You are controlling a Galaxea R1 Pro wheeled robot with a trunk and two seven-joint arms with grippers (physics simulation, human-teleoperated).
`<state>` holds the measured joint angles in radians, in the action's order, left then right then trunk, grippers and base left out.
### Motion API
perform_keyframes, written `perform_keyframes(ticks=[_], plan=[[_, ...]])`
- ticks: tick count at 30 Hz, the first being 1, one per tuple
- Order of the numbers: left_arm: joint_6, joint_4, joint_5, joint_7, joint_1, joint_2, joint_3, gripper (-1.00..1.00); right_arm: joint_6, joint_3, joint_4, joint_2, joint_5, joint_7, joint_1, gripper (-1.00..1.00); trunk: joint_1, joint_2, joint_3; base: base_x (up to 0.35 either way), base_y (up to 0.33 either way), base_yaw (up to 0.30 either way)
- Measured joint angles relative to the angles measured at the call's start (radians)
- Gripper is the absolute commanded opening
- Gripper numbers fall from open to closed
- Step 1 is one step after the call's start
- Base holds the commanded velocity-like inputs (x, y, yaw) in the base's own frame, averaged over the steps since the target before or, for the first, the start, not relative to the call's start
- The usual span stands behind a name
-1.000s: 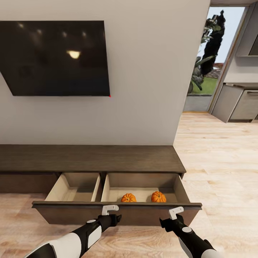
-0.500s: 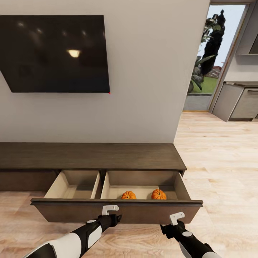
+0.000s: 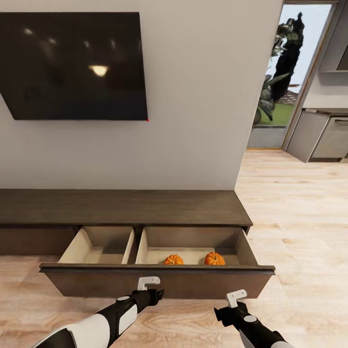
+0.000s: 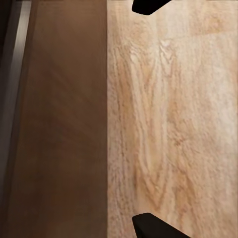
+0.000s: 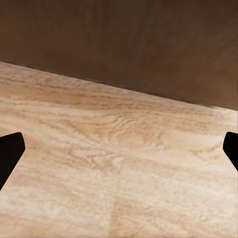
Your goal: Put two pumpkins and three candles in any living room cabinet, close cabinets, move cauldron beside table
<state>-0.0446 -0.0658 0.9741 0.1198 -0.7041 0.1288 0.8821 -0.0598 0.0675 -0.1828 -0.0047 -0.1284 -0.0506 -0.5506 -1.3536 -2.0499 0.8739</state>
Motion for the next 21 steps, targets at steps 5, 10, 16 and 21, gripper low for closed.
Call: perform_keyframes(ticks=[5,10,16,21], plan=[[0.0,0.0,0.0,-0.001,0.0,0.0,0.0,1.0,0.0,-0.001,0.0,-0.001,0.003,0.0,0.0,1.0,-0.019,-0.035,0.016,0.0,0.0,0.0],[0.0,-0.001,0.0,-0.002,0.0,0.0,0.0,1.0,-0.009,-0.005,-0.009,-0.006,0.002,-0.005,0.0,1.0,-0.038,-0.07,0.031,0.0,0.0,0.0],[0.002,-0.003,0.0,-0.003,0.0,0.0,0.0,1.0,-0.009,-0.005,-0.011,-0.005,0.001,-0.005,0.0,1.0,-0.061,-0.112,0.05,0.0,0.0,0.0],[0.003,-0.004,0.0,-0.003,-0.001,0.0,0.0,1.0,-0.012,-0.005,-0.01,-0.006,0.001,-0.007,0.0,1.0,-0.081,-0.147,0.066,0.0,0.0,0.0]])
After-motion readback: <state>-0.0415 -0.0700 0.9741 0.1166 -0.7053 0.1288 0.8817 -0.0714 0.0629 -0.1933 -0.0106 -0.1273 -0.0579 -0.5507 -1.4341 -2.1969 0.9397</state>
